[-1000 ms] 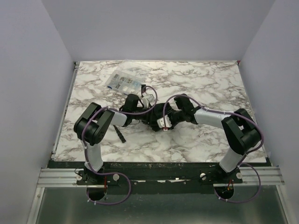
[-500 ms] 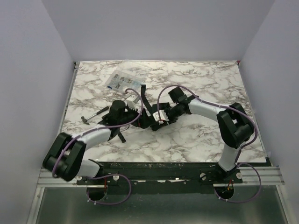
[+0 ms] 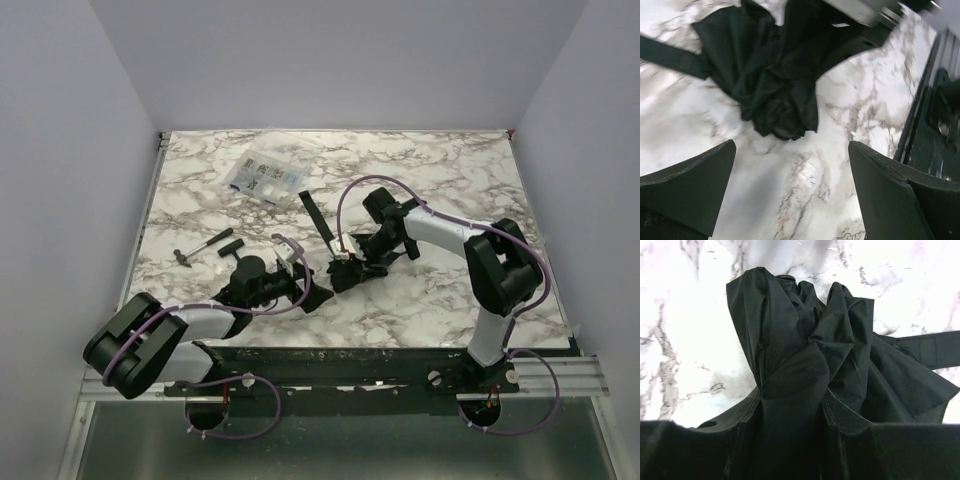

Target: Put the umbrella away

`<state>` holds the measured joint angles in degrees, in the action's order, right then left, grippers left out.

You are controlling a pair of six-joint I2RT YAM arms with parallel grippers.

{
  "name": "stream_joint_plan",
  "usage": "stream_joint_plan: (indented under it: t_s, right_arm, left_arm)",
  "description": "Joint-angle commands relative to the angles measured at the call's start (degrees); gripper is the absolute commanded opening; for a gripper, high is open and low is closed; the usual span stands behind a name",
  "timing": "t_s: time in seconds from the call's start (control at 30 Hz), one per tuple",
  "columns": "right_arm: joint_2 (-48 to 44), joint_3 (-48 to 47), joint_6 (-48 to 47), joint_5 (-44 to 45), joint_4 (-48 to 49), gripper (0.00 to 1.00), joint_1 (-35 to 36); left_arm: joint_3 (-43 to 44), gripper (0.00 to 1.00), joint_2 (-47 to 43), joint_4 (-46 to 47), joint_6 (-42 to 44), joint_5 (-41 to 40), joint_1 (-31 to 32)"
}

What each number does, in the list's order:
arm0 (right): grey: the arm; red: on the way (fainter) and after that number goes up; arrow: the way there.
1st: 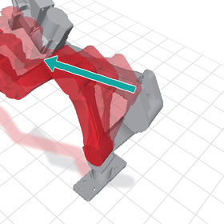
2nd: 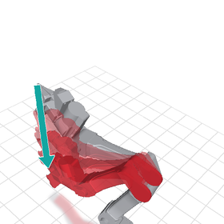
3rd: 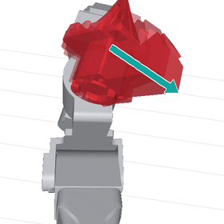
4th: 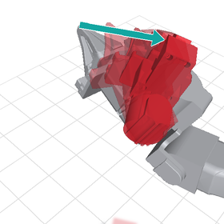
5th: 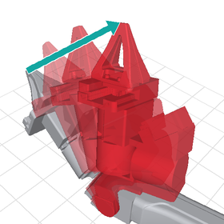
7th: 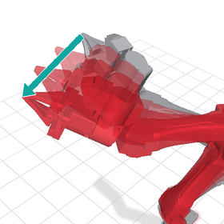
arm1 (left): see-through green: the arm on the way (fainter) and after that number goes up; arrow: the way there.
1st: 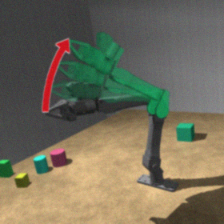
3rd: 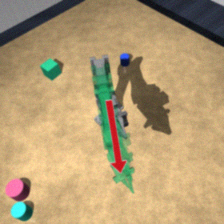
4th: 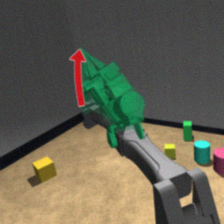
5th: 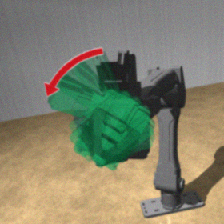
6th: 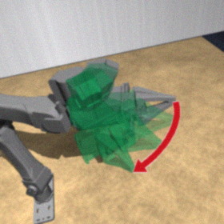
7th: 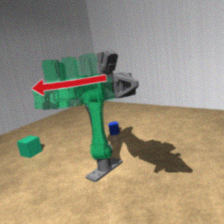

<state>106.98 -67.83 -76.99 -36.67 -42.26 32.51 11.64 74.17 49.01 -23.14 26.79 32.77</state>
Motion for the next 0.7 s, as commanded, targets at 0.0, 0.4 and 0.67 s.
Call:
stream_joint_plan:
  t_s: [0.0,0.4,0.67]
  right_arm:
    - [12.6,6.4,8.0,8.5,-23.6,0.17,0.0]
    - [19.2,1.0,10.2,7.7,-24.6,0.18,0.0]
    - [20.3,-0.8,13.4,8.3,-21.9,0.19,-0.1]
  left_arm:
    - [1.7,0.99,-1.5,-0.5,15.3,-3.6,9.2]
    - [11.0,0.99,0.9,-14.8,33.5,-16.4,18.7]
    - [15.8,0.99,6.4,-15.1,34.2,-10.2,21.9]
